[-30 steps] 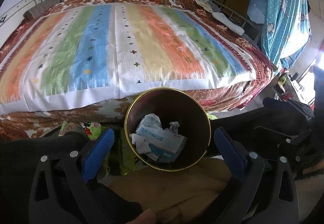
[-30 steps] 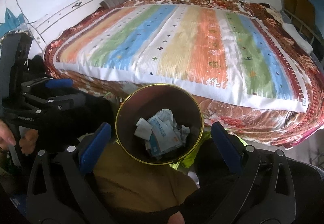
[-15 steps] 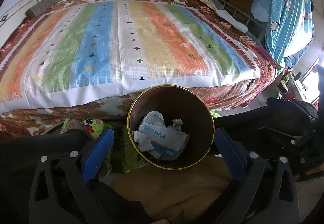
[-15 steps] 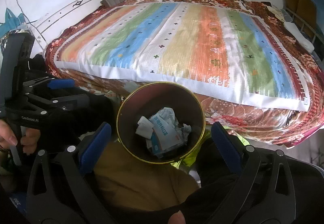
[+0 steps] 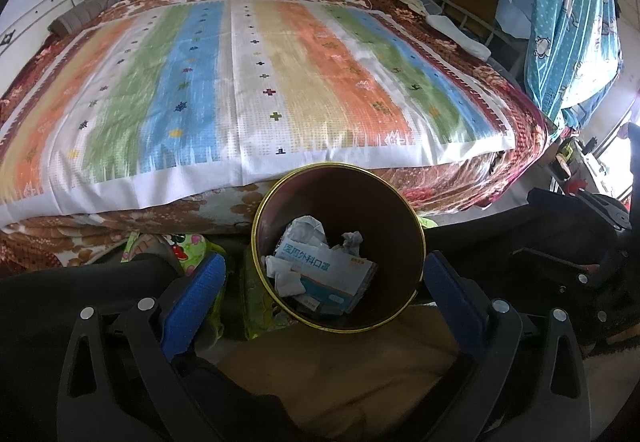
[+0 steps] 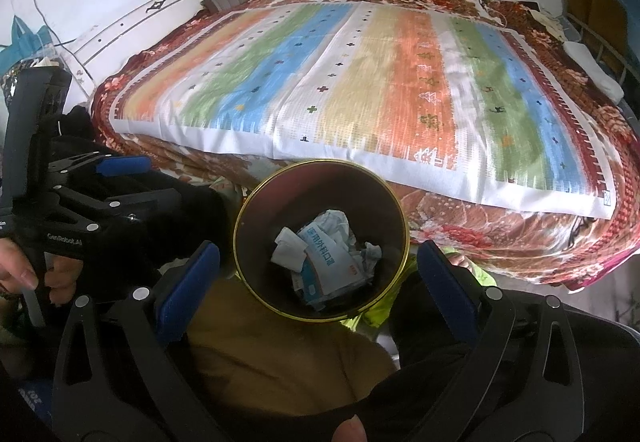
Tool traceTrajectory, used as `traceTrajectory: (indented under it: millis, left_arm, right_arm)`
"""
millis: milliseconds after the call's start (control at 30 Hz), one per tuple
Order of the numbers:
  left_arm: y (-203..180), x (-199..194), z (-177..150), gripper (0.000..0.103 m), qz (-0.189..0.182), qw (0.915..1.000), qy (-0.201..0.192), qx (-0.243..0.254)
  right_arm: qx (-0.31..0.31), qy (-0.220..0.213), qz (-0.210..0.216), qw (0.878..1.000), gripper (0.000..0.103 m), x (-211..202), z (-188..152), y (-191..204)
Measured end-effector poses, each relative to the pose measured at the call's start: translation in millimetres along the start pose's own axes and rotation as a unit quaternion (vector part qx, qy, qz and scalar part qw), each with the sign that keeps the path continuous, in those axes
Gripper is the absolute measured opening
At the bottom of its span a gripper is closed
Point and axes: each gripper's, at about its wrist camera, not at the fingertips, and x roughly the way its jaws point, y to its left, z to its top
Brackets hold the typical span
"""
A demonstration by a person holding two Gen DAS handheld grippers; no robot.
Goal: Collect trash
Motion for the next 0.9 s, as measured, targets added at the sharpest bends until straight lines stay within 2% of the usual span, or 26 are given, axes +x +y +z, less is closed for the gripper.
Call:
traceTrajectory:
  millis: [900]
  left_arm:
    - [-0.3, 2.1, -1.6, 0.097, 0.000, 1.0000, 0.003, -0.001]
  right_arm:
    - [-0.001, 0.001, 0.002, 1.000, 0.094, 0.3, -3.4, 4.9]
